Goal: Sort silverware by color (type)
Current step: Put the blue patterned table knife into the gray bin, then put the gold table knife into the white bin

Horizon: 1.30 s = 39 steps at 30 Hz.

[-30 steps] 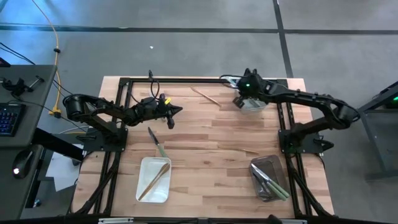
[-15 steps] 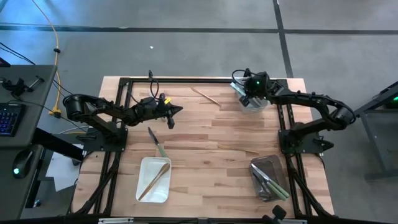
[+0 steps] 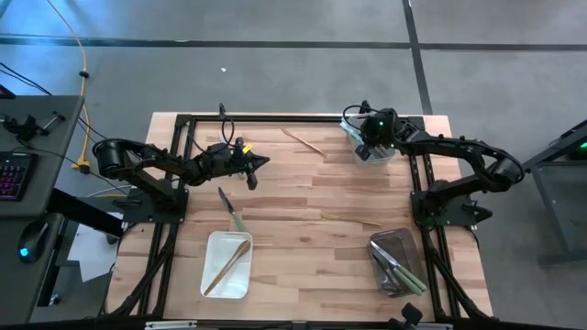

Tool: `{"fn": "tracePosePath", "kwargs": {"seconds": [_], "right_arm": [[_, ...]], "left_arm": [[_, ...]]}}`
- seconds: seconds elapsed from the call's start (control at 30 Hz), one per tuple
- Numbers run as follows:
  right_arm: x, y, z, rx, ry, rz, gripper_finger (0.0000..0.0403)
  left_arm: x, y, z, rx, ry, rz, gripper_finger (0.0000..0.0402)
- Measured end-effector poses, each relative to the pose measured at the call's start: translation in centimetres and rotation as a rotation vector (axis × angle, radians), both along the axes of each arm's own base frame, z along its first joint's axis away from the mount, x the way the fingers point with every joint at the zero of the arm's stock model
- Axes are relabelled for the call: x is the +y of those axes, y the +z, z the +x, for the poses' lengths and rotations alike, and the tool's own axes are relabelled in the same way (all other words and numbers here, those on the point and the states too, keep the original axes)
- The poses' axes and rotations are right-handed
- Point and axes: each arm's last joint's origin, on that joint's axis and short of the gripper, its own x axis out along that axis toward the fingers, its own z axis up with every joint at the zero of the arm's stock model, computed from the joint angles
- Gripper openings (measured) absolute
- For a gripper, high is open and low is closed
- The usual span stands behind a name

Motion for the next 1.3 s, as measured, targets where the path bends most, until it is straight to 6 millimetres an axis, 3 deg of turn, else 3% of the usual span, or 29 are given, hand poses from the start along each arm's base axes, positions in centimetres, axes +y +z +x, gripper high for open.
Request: {"fn": "tracePosePath", "kwargs": {"seconds": [0.13,0.27,0.47,0.7,0.9,1.13,1.3], "right_arm": [[-0.2,0.4,0.1,-0.003,-0.005,-0.011,0.006],[-0.5,2.1,0.4,-0.003,-0.031,-0.051,0.0091],[0.5,4.7,1.1,-0.047,-0.009,-0.04,0.0101],[4.7,5.2,3.4,-0.068,0.152,0.054,0.0073],[9.4,5.3,4.8,0.048,0.166,0.163,0.0068],[13.5,5.8,6.1,0.013,0.168,0.227,0.0094],[14.8,4.6,7.0,-0.061,0.172,0.249,0.0123]], "left_arm": [[0.0,0.0,0.0,0.001,-0.004,-0.002,0.0],[0.0,-0.1,0.0,0.008,-0.006,-0.01,0.0],[-0.1,-0.4,-0.1,0.037,-0.006,-0.026,0.0],[-0.1,-0.5,-0.1,0.042,-0.007,-0.031,0.0],[-0.1,-0.5,-0.1,0.044,-0.009,-0.026,0.0],[-0.2,-0.5,-0.1,0.041,-0.046,-0.033,0.0],[-0.4,-0.4,0.0,0.035,-0.124,-0.045,0.0]]}}
